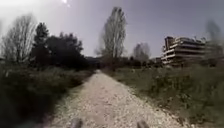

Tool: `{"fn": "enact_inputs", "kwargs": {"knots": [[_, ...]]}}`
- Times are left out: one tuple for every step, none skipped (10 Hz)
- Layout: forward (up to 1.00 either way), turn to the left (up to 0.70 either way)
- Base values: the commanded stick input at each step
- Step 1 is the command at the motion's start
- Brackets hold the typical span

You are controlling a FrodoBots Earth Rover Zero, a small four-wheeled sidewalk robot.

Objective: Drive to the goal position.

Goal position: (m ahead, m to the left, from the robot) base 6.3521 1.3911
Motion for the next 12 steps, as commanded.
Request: {"fn": "enact_inputs", "kwargs": {"knots": [[1.0, 0.0], [1.0, 0.0], [1.0, 0.05], [1.0, 0.13], [1.0, 0.25], [1.0, 0.18], [1.0, 0.0], [1.0, 0.0], [1.0, 0.0], [1.0, 0.0], [1.0, 0.0], [1.0, 0.0]]}}
